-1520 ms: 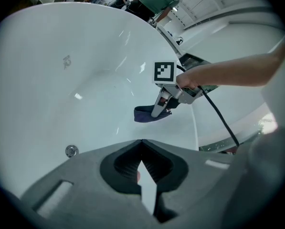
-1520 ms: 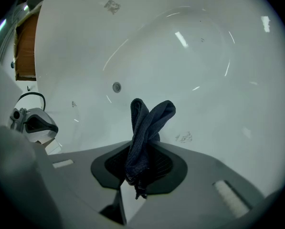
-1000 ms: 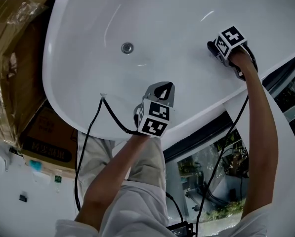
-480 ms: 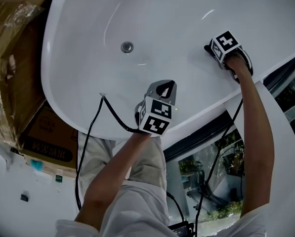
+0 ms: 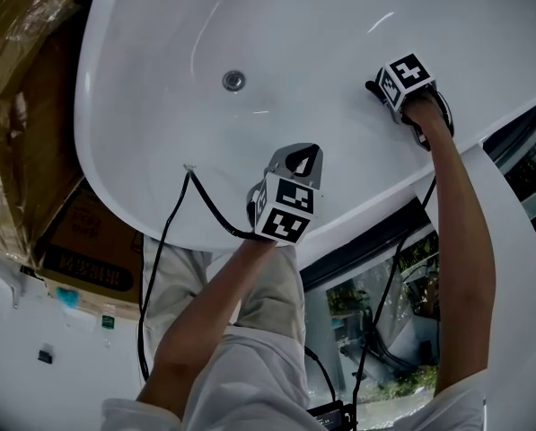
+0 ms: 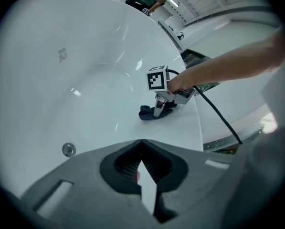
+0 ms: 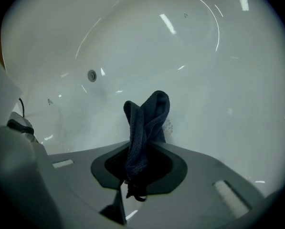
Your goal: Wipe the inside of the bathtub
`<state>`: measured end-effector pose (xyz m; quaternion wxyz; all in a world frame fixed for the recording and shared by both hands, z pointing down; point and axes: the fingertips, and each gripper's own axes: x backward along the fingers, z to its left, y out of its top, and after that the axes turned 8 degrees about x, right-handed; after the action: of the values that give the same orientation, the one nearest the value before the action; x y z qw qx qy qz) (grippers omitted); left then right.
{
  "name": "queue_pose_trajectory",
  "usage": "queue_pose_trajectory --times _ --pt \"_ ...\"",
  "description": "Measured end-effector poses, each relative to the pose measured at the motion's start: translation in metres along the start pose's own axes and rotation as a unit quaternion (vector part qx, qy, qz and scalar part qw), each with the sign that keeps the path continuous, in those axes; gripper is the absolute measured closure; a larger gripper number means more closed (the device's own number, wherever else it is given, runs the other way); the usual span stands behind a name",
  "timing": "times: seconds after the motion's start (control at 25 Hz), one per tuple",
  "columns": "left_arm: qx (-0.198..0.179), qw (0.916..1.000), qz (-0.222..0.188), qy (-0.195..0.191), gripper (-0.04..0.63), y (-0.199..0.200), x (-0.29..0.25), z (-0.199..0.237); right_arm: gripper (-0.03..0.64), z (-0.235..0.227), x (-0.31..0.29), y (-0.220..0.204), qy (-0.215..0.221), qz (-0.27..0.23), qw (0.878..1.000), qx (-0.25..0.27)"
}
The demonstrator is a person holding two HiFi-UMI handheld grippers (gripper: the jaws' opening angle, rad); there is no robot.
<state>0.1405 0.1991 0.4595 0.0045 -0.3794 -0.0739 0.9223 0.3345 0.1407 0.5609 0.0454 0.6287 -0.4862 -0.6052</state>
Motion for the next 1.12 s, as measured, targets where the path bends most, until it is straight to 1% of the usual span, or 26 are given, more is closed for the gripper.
queue_pose_trajectory --times 0.12,0.28,0.48,0.76,1.12 --pt "-0.003 1.0 0.002 0.002 0.597 -0.004 0.0 0.003 0.548 0.01 -0.006 0.001 0.01 -0.004 1.0 -0.004" --pt "0.0 0.9999 0.013 0.007 0.597 -0.016 -0.002 0.012 0.549 0.034 -0.016 0.001 0.042 -0.016 0.999 -0.017" --pt "-0.008 0.9997 0.023 0.004 0.597 -0.027 -0.002 0.013 0.549 0.055 -0.031 0.001 0.033 0.002 0.999 -0.001" --pt "-0.009 0.9997 0.024 0.005 0.597 -0.032 -0.001 0.015 0.549 0.077 -0.042 0.002 0.019 0.022 0.999 0.027" --pt "-0.015 0.9994 0.029 0.013 0.597 -0.049 0.005 0.033 0.549 0.103 -0.056 0.001 0.025 0.03 0.999 0.035"
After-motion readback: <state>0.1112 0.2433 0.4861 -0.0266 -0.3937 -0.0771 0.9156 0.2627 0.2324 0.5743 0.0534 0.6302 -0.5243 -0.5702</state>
